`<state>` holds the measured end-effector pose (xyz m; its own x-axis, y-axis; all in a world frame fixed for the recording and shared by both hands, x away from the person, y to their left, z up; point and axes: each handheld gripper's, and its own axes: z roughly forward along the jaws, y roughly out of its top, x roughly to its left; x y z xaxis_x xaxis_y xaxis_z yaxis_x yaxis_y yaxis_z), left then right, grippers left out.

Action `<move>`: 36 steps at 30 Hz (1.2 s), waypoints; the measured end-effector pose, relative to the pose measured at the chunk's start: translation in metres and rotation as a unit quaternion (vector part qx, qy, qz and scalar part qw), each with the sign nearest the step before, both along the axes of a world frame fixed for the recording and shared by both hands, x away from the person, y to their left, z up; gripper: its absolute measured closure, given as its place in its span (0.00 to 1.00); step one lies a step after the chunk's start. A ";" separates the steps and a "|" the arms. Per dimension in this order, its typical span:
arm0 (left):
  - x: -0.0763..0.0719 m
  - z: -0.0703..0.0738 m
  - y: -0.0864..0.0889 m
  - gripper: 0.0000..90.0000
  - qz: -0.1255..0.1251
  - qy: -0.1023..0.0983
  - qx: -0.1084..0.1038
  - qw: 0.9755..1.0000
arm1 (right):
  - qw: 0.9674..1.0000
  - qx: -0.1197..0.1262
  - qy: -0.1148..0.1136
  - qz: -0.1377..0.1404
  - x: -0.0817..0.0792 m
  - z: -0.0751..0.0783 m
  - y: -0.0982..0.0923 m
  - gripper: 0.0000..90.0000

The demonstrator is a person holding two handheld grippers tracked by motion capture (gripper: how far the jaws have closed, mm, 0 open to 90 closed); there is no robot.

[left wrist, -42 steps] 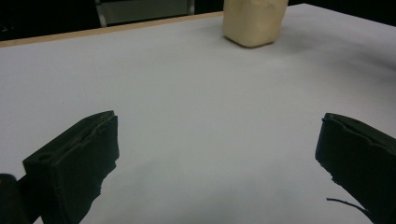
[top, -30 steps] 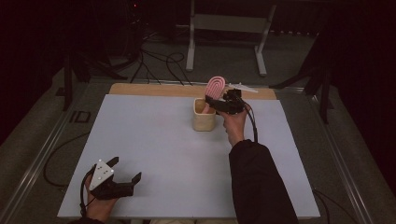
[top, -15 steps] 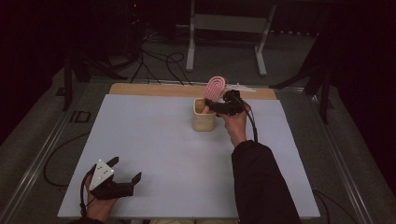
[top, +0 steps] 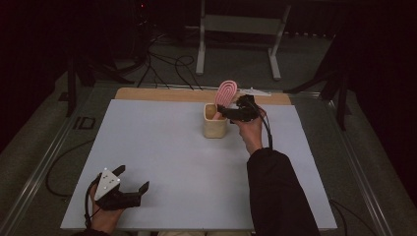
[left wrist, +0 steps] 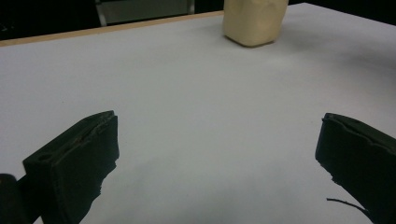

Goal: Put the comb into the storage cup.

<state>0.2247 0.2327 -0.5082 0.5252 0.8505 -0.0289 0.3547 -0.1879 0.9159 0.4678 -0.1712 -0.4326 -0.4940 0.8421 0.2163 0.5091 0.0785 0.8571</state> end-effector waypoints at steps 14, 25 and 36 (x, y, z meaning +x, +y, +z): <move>0.000 0.000 0.000 0.00 0.000 0.000 0.000 1.000 | 1.000 -0.006 -0.001 0.009 -0.006 0.000 -0.006 0.10; 0.001 0.000 -0.001 0.00 0.001 0.000 0.002 1.000 | 1.000 -0.018 -0.001 0.011 -0.013 0.000 -0.016 0.10; 0.001 0.000 -0.001 0.00 0.001 0.000 0.005 1.000 | 0.998 -0.054 -0.007 0.016 -0.022 0.002 -0.021 0.10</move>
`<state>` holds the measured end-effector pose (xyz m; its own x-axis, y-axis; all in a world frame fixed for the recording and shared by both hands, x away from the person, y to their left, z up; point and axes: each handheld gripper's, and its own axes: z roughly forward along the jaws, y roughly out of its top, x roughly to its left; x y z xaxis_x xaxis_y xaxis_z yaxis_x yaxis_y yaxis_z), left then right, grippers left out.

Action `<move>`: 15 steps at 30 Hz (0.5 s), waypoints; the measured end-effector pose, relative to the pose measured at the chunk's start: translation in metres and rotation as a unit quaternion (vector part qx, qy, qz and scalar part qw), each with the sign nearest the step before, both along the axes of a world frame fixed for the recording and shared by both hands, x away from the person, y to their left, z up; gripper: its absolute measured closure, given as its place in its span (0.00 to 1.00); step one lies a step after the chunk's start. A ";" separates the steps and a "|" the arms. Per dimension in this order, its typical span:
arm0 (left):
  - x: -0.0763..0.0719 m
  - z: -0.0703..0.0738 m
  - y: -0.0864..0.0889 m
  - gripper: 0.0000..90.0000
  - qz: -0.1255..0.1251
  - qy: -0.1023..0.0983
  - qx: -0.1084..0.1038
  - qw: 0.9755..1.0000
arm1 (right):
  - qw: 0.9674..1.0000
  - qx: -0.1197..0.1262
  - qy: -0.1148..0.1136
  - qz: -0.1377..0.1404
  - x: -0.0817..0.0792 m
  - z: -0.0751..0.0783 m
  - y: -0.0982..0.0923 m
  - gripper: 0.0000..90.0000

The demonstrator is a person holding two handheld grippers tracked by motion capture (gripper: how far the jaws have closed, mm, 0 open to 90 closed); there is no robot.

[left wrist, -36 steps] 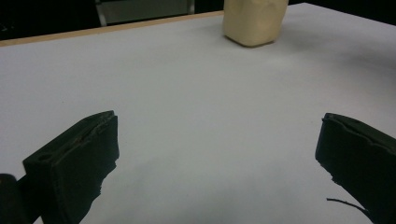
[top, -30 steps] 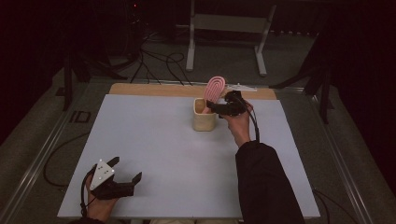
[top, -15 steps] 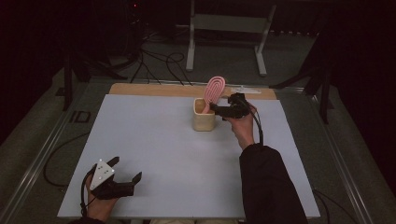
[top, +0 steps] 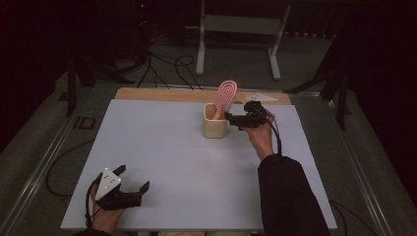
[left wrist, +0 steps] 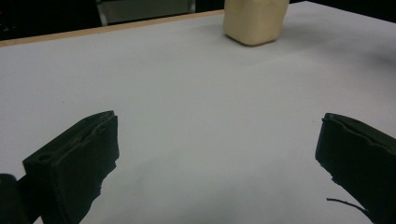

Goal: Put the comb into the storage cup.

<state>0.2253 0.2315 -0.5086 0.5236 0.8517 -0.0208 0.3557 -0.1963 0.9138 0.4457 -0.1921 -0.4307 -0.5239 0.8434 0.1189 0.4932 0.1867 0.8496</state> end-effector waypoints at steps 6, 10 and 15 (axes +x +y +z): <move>0.000 0.000 0.000 0.00 0.000 0.000 0.000 1.000 | 1.000 -0.003 -0.003 -0.005 -0.007 -0.002 -0.003 0.10; 0.000 0.000 -0.001 0.00 -0.001 0.000 0.001 1.000 | 1.000 -0.013 0.000 -0.013 -0.013 -0.005 -0.006 0.10; 0.000 0.000 -0.002 0.00 -0.001 0.000 0.002 1.000 | 1.000 -0.017 -0.005 -0.020 -0.023 -0.005 -0.014 0.10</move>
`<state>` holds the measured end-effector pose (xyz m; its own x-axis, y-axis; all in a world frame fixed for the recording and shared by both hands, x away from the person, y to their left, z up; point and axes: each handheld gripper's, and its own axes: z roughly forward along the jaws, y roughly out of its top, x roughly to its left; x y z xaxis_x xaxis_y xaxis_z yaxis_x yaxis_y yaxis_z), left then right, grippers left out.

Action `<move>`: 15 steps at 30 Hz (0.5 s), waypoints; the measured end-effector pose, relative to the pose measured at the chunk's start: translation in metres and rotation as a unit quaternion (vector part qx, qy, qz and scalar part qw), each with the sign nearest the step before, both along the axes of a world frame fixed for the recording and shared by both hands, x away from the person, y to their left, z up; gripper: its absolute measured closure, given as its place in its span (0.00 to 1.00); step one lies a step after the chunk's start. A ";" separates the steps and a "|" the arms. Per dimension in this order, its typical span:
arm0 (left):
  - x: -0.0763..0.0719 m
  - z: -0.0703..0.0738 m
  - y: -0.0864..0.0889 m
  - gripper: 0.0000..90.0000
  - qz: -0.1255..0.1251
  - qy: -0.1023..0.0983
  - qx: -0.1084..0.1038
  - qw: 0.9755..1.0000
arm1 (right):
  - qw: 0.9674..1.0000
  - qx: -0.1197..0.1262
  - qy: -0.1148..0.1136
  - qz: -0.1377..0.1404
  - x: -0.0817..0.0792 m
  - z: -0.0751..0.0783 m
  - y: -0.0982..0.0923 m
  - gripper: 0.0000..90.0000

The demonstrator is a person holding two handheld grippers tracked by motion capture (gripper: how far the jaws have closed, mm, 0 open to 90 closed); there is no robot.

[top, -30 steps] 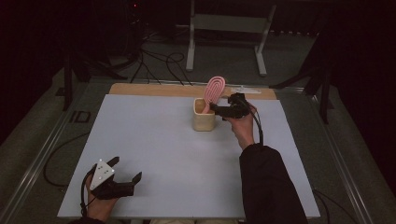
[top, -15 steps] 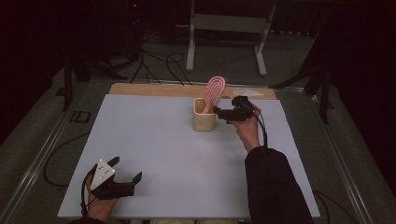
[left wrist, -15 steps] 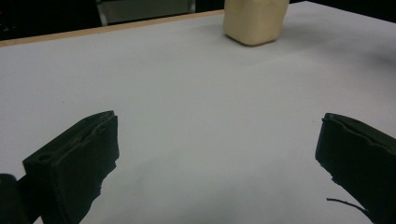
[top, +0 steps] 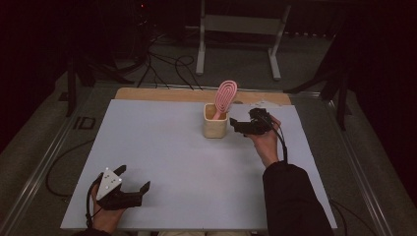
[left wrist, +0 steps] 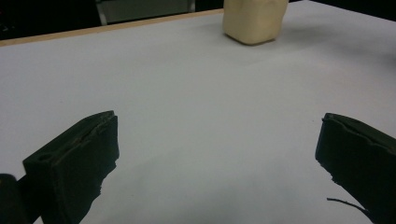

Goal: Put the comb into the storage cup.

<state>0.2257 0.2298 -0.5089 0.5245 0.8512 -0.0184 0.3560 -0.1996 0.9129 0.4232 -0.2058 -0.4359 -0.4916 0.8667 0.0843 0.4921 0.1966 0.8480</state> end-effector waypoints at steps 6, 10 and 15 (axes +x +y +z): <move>0.000 0.000 0.000 0.00 0.001 0.000 0.000 1.000 | 1.000 -0.004 -0.017 -0.001 -0.016 0.000 -0.006 0.10; 0.000 0.000 -0.001 0.00 0.002 -0.001 0.000 1.000 | 0.999 -0.015 -0.029 0.003 -0.029 0.000 -0.006 0.10; 0.000 0.000 0.000 0.00 0.003 -0.002 0.000 1.000 | 0.998 -0.038 -0.043 0.017 -0.048 -0.002 -0.005 0.10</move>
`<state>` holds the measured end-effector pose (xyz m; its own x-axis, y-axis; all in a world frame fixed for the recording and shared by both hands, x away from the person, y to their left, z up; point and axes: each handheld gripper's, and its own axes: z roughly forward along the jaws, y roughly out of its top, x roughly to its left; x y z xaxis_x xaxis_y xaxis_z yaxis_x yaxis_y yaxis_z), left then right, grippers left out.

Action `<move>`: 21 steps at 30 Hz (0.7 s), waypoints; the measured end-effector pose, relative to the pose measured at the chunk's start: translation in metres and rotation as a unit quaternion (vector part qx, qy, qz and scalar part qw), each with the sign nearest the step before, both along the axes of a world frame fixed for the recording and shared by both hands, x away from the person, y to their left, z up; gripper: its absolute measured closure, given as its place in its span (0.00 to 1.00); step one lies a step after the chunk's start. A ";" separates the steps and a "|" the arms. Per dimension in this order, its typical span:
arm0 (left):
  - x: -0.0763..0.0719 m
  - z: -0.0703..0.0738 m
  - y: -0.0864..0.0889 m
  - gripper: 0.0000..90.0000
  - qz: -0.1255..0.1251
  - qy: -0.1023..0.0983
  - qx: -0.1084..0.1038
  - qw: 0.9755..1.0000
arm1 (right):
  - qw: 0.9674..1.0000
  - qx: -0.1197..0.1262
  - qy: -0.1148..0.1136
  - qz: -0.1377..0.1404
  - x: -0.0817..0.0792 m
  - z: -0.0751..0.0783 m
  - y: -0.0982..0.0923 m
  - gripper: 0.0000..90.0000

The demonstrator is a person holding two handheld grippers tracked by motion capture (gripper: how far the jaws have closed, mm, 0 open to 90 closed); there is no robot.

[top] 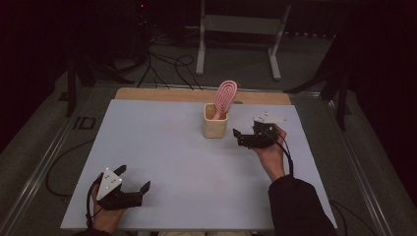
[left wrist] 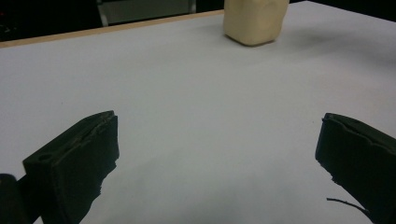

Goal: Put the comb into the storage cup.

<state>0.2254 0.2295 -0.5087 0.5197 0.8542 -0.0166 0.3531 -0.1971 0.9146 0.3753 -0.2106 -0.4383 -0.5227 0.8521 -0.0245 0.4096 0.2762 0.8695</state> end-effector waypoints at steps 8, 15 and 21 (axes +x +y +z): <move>0.000 0.000 0.001 0.00 0.002 0.000 0.000 1.000 | 1.000 0.003 -0.005 0.007 -0.030 -0.010 -0.005 0.10; -0.001 0.000 0.002 0.00 0.004 -0.001 -0.002 1.000 | 1.000 0.002 -0.013 0.016 -0.058 -0.023 -0.005 0.10; -0.001 0.000 0.002 0.00 0.006 -0.002 -0.002 1.000 | 0.999 0.010 -0.032 0.021 -0.076 -0.022 -0.011 0.11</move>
